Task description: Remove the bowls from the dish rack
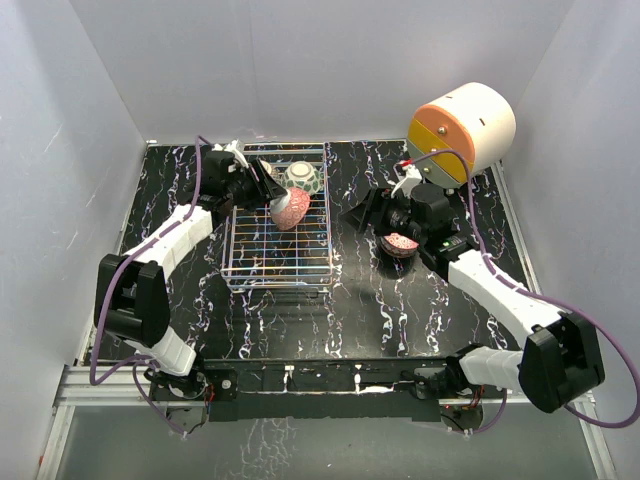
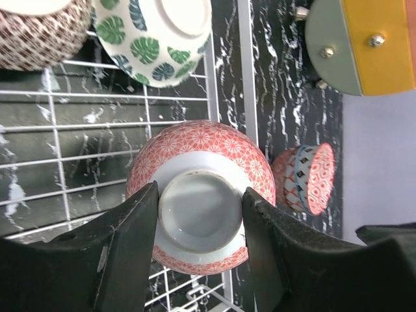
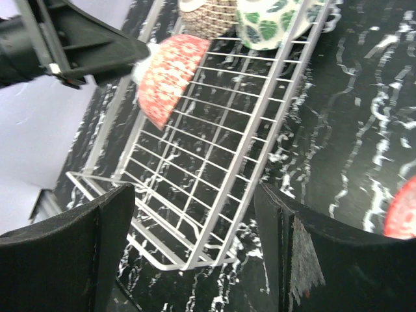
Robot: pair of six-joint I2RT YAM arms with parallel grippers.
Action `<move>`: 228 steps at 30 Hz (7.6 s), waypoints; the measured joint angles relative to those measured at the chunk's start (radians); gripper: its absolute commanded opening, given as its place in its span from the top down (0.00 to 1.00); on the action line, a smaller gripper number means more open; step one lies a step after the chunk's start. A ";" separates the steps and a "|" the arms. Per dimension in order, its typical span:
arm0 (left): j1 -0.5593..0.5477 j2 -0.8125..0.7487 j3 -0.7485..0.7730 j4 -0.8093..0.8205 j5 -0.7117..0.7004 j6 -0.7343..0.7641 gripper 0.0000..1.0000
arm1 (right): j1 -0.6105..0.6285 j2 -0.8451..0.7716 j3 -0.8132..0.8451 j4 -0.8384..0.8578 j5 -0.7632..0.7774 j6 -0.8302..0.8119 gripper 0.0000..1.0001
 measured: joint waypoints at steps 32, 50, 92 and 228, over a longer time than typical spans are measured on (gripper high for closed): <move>0.008 -0.163 -0.211 0.332 0.166 -0.225 0.75 | 0.081 0.311 0.149 0.420 -0.257 0.293 0.28; 0.010 -0.227 -0.217 0.362 0.185 -0.264 0.75 | 0.081 0.379 0.126 0.769 -0.352 0.496 0.30; 0.024 -0.314 -0.228 0.332 0.170 -0.241 0.33 | 0.080 0.494 0.100 0.936 -0.434 0.618 0.92; 0.032 0.283 0.291 0.045 -0.385 0.286 0.03 | 0.026 0.209 0.277 -0.512 0.429 -0.224 0.86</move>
